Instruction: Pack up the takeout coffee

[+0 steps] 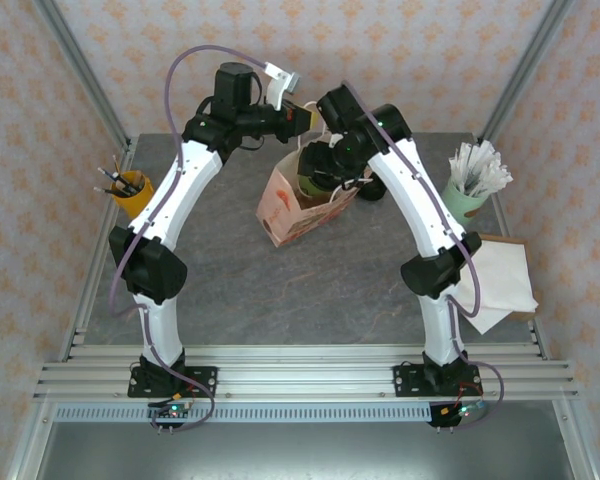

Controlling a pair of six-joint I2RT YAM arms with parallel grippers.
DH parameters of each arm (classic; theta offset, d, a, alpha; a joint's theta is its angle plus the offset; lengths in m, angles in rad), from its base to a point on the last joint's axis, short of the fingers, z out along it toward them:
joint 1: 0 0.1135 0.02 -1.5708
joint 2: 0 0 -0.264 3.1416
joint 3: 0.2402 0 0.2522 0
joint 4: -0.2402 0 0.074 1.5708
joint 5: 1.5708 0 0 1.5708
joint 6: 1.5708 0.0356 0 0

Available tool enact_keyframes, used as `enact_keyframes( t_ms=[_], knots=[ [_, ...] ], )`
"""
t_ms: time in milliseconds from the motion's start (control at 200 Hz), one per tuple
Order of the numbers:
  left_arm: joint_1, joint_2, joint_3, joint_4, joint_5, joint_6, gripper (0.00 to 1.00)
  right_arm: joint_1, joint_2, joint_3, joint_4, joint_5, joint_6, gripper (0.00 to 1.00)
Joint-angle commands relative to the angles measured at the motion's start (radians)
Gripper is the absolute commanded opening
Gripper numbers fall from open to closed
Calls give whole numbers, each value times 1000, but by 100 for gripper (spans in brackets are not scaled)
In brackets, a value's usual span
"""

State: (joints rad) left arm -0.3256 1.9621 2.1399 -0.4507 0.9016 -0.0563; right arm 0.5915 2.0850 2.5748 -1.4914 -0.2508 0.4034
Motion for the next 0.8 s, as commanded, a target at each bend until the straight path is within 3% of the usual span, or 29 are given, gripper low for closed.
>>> enact_keyframes(
  t_ms=[0,285,425,596,796],
  knots=[
    [-4,18,36,-14,94,-19,0,7,13,-4,-62,30,-125,37],
    [5,41,54,11,86,-150,0,53,-63,-203,-86,10,-233,37],
    [5,42,30,64,85,-222,0,53,-76,-207,-55,48,-147,37],
    [6,36,-44,300,170,-429,0,54,-82,-153,-2,54,-34,37],
    [7,31,-108,305,258,-406,0,51,-80,-233,39,110,-134,38]
  ],
)
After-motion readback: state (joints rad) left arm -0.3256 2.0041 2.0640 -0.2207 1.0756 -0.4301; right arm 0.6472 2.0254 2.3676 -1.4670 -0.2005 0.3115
